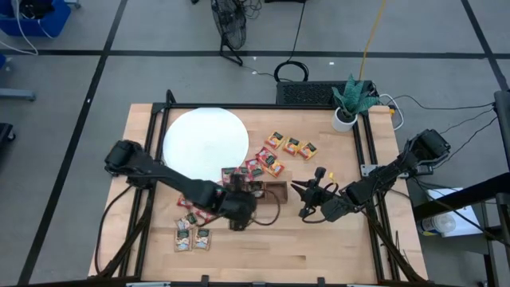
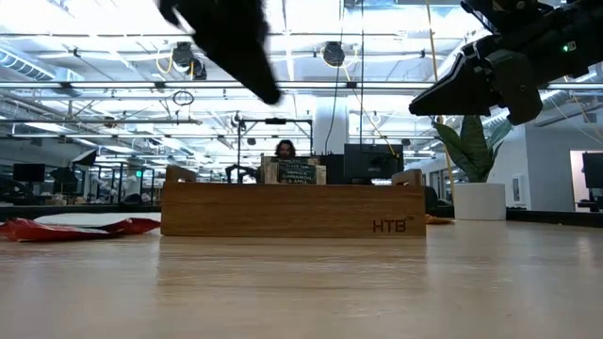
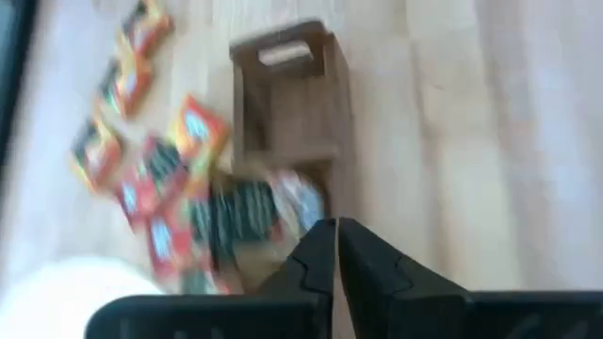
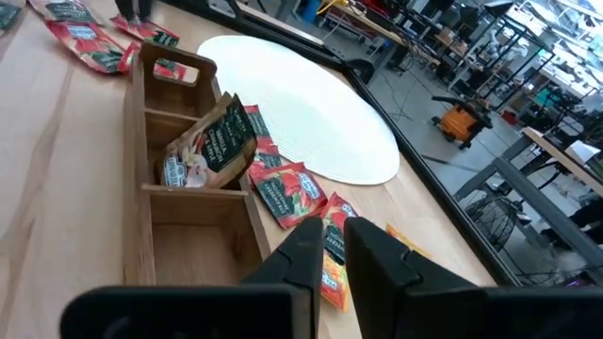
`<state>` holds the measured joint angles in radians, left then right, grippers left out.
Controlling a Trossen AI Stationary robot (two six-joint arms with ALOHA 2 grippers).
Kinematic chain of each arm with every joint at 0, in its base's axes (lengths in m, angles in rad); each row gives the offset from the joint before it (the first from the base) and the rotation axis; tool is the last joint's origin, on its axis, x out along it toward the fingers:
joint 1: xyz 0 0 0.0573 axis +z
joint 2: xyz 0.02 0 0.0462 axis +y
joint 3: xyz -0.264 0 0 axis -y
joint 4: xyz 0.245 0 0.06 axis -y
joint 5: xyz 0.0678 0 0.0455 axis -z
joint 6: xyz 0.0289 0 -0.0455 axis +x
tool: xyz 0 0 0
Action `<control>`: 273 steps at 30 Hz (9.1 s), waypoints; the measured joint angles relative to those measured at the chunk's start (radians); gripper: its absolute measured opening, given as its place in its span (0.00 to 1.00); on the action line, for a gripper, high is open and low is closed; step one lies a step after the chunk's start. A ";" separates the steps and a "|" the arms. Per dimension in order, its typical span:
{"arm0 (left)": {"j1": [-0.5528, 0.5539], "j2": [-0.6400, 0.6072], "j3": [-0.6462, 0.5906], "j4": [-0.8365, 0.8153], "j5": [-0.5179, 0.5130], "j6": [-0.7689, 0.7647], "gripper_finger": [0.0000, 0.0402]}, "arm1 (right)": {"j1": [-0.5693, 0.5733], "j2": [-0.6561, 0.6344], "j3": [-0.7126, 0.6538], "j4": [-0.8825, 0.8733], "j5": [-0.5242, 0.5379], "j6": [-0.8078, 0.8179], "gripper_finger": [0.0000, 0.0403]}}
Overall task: Pick & Place Tea
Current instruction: Put the bottom left brown tea bag into the middle section of the wooden organizer, then put the top brown tea bag into the middle section of the wooden organizer
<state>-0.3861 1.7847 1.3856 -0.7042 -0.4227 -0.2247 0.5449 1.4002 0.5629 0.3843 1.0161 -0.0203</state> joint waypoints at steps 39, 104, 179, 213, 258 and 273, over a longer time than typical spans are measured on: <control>-0.600 0.091 -0.146 -0.320 0.422 -0.968 0.41 | -0.208 0.000 0.000 0.323 -0.115 -0.395 0.08; -0.541 0.172 0.096 -0.849 -0.224 -0.532 0.00 | -0.290 0.021 0.000 0.254 -0.341 0.197 0.08; 0.124 0.173 0.096 -0.147 -0.908 0.335 0.02 | -0.759 0.084 0.118 0.554 -1.252 0.374 0.00; 0.056 -0.505 -0.791 1.126 -0.234 0.335 0.06 | -0.382 0.154 0.333 -0.103 -0.861 -0.050 0.00; 0.061 -0.504 -0.791 1.120 -0.232 0.313 0.08 | -0.373 0.370 0.333 0.055 -0.702 -0.078 0.24; -0.099 -0.463 -0.599 0.504 -0.165 0.178 0.08 | -0.346 0.235 0.300 0.076 -0.704 -0.157 0.49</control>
<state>-0.4847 1.3217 0.7869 -0.2001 -0.5875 -0.0470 0.1993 1.6349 0.8628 0.4598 0.3122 -0.1772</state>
